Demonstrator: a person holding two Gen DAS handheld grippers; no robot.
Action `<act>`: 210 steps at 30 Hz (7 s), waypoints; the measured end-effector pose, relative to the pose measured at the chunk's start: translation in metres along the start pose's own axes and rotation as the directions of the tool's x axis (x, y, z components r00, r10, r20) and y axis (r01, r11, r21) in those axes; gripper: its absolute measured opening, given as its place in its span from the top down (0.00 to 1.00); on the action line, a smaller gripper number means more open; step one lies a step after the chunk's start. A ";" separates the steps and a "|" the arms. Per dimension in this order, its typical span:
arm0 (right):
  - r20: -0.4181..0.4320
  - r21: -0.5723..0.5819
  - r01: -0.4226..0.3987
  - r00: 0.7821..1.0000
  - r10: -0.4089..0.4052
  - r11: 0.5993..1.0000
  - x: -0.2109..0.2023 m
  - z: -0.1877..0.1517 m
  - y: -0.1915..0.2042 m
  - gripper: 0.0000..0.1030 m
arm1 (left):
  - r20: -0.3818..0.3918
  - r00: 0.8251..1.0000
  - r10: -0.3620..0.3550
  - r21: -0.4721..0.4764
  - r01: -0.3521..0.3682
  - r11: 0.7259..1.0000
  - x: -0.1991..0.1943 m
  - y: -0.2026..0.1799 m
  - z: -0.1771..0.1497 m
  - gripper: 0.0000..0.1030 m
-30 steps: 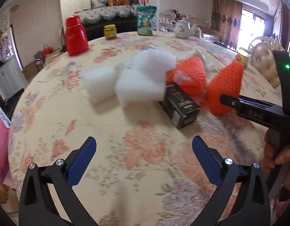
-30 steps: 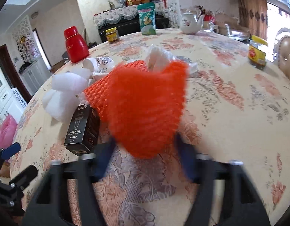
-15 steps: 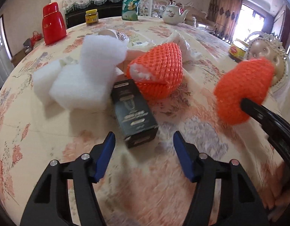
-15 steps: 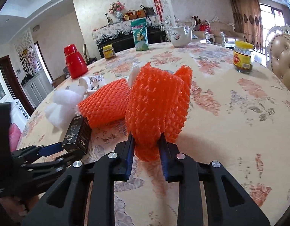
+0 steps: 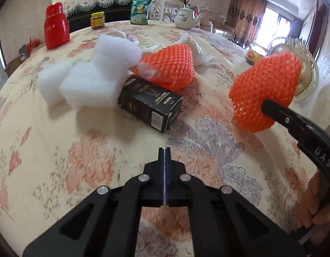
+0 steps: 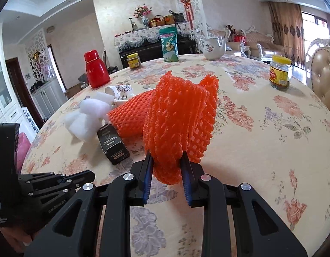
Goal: Collect trash
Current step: 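Grasp a white foam block with the left tool while the right tool holds the orange net, then carry both items to the pink bin and open both tools over it, then move both open tools back over the table, then grasp the black DORMI box with the left tool, then grasp the second orange foam net with the right tool while the left holds the box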
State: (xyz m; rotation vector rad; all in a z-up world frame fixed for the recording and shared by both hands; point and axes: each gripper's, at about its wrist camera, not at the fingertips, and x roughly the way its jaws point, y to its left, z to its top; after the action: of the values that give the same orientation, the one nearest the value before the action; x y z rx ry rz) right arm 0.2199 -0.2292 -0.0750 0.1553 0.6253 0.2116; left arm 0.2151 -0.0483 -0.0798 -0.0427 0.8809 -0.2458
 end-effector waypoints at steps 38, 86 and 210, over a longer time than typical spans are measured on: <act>-0.056 -0.057 -0.051 0.997 0.048 0.997 0.020 -0.006 0.060 0.75 | 0.140 0.990 0.028 -0.088 -0.015 0.996 -0.023 0.092 0.017 0.60; -0.452 -0.462 -0.743 0.667 0.592 0.484 0.143 -0.029 0.602 0.49 | 0.206 0.808 0.552 -0.618 -0.330 0.714 -0.269 0.507 -0.118 0.54; -0.108 -0.036 -0.057 0.993 0.053 0.998 0.040 -0.005 0.063 0.82 | 0.154 0.978 0.141 -0.117 -0.124 0.985 -0.057 0.127 -0.032 0.63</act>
State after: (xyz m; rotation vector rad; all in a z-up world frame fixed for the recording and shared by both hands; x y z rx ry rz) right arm 0.2388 -0.1578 -0.0882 0.1238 0.7232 0.2868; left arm 0.1804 0.0901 -0.0746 -0.1017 0.7311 -0.0688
